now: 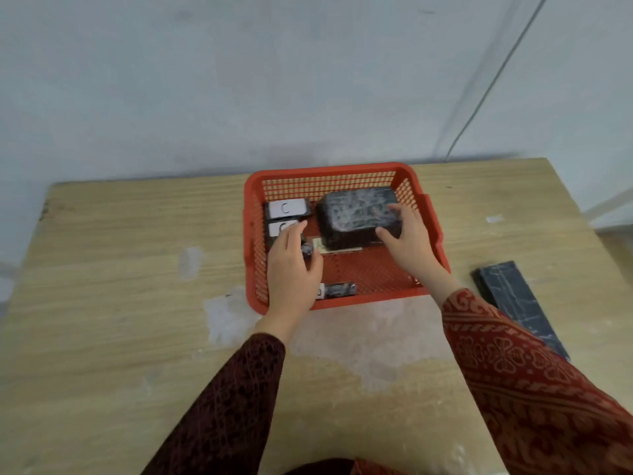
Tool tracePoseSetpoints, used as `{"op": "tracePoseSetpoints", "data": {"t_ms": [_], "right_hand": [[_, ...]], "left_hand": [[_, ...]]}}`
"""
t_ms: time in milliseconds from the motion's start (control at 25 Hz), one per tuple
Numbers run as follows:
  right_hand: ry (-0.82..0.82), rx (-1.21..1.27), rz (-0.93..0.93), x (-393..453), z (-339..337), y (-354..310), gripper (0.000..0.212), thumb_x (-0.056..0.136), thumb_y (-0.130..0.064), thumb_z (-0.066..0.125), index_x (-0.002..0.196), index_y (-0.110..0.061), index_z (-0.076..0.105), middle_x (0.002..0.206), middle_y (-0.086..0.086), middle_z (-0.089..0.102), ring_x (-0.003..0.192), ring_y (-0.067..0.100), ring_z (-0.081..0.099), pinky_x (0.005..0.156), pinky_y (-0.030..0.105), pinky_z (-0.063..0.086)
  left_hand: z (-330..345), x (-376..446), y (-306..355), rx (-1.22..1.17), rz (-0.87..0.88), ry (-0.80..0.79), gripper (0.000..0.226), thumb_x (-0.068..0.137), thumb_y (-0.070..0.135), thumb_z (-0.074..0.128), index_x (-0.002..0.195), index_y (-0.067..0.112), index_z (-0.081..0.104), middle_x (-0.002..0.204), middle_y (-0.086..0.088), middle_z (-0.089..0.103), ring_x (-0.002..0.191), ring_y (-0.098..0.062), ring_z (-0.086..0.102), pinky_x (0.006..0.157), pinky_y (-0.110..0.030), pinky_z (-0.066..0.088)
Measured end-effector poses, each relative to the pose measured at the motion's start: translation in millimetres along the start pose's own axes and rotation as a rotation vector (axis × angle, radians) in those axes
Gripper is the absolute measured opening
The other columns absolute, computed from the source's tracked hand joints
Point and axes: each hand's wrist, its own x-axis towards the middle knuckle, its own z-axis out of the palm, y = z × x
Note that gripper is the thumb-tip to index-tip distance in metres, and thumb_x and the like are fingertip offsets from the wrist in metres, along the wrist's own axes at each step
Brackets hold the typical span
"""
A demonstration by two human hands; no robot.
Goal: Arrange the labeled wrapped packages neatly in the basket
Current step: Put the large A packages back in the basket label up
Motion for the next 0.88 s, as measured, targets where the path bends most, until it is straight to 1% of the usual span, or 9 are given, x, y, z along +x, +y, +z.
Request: {"op": "tracePoseSetpoints", "data": {"t_ms": [80, 160, 280, 400, 520, 600, 640, 760, 880], "right_hand": [[-0.053, 0.067, 0.122, 9, -6, 12, 0.067, 0.084, -0.014, 0.068, 0.14, -0.003, 0.034, 0.14, 0.021, 0.043, 0.132, 0.031, 0.039, 0.113, 0.039, 0.03], [-0.073, 0.013, 0.109, 15, -1, 19, 0.075, 0.083, -0.014, 0.069, 0.143, -0.001, 0.027, 0.143, 0.022, 0.038, 0.136, 0.034, 0.032, 0.115, 0.043, 0.026], [-0.114, -0.065, 0.086, 14, 8, 20, 0.078, 0.081, -0.013, 0.07, 0.144, 0.0, 0.026, 0.146, 0.023, 0.036, 0.137, 0.035, 0.031, 0.116, 0.042, 0.025], [-0.105, -0.012, 0.038, 6, 1, 18, 0.073, 0.079, -0.011, 0.07, 0.142, -0.003, 0.033, 0.144, 0.02, 0.04, 0.133, 0.033, 0.038, 0.113, 0.042, 0.03], [-0.029, -0.176, -0.199, -6, -20, 11, 0.081, 0.072, -0.017, 0.076, 0.142, -0.013, 0.035, 0.146, 0.014, 0.041, 0.128, 0.035, 0.039, 0.11, 0.048, 0.032], [0.003, -0.372, -0.35, -10, -40, 6, 0.087, 0.07, -0.015, 0.077, 0.144, -0.018, 0.031, 0.147, 0.015, 0.039, 0.13, 0.036, 0.036, 0.108, 0.05, 0.032], [0.011, -0.385, -0.407, -10, -50, 3, 0.085, 0.071, -0.011, 0.074, 0.144, -0.017, 0.032, 0.146, 0.016, 0.038, 0.13, 0.037, 0.035, 0.107, 0.05, 0.034], [-0.05, -0.116, -0.458, 1, -89, -8, 0.07, 0.08, -0.008, 0.067, 0.142, -0.018, 0.037, 0.137, 0.015, 0.044, 0.126, 0.028, 0.042, 0.104, 0.039, 0.04], [-0.261, 0.13, -0.338, 19, -127, -17, 0.051, 0.091, -0.027, 0.059, 0.139, -0.026, 0.041, 0.126, 0.002, 0.052, 0.114, 0.016, 0.05, 0.089, 0.024, 0.045]], "left_hand": [[21, 21, 5, -0.112, -0.126, -0.238, 0.058, 0.094, 0.024, 0.053, 0.147, 0.014, 0.031, 0.152, -0.009, 0.036, 0.141, -0.023, 0.031, 0.116, -0.035, 0.027], [41, 38, 3, -0.023, -0.224, -0.445, 0.071, 0.094, 0.03, 0.053, 0.152, 0.016, 0.015, 0.158, -0.01, 0.022, 0.147, -0.026, 0.017, 0.119, -0.039, 0.017], [58, 48, 1, 0.194, -0.228, -0.518, 0.08, 0.092, 0.035, 0.054, 0.153, 0.011, 0.008, 0.158, -0.013, 0.025, 0.148, -0.031, 0.013, 0.12, -0.048, 0.008], [59, 49, 12, 0.11, -0.232, -0.449, 0.076, 0.086, 0.032, 0.062, 0.148, 0.009, 0.024, 0.148, -0.015, 0.041, 0.14, -0.032, 0.032, 0.116, -0.05, 0.025], [42, 49, 34, -0.163, -0.299, -0.167, 0.05, 0.081, 0.018, 0.067, 0.126, 0.01, 0.048, 0.119, -0.008, 0.059, 0.115, -0.027, 0.055, 0.089, -0.037, 0.05], [26, 48, 55, -0.277, -0.413, -0.052, 0.041, 0.084, 0.02, 0.066, 0.121, 0.012, 0.05, 0.109, 0.0, 0.057, 0.096, -0.015, 0.059, 0.067, -0.018, 0.044], [20, 46, 64, -0.302, -0.45, -0.043, 0.041, 0.085, 0.026, 0.066, 0.122, 0.014, 0.051, 0.111, 0.001, 0.057, 0.092, -0.01, 0.057, 0.065, -0.015, 0.041], [1, 33, 87, -0.342, -0.368, -0.015, 0.05, 0.085, 0.046, 0.063, 0.126, 0.019, 0.054, 0.124, 0.002, 0.056, 0.107, -0.012, 0.054, 0.089, -0.027, 0.046], [-17, 14, 96, -0.371, -0.239, -0.058, 0.066, 0.076, 0.056, 0.068, 0.132, 0.026, 0.05, 0.134, 0.006, 0.05, 0.122, -0.009, 0.045, 0.101, -0.031, 0.037]]}}
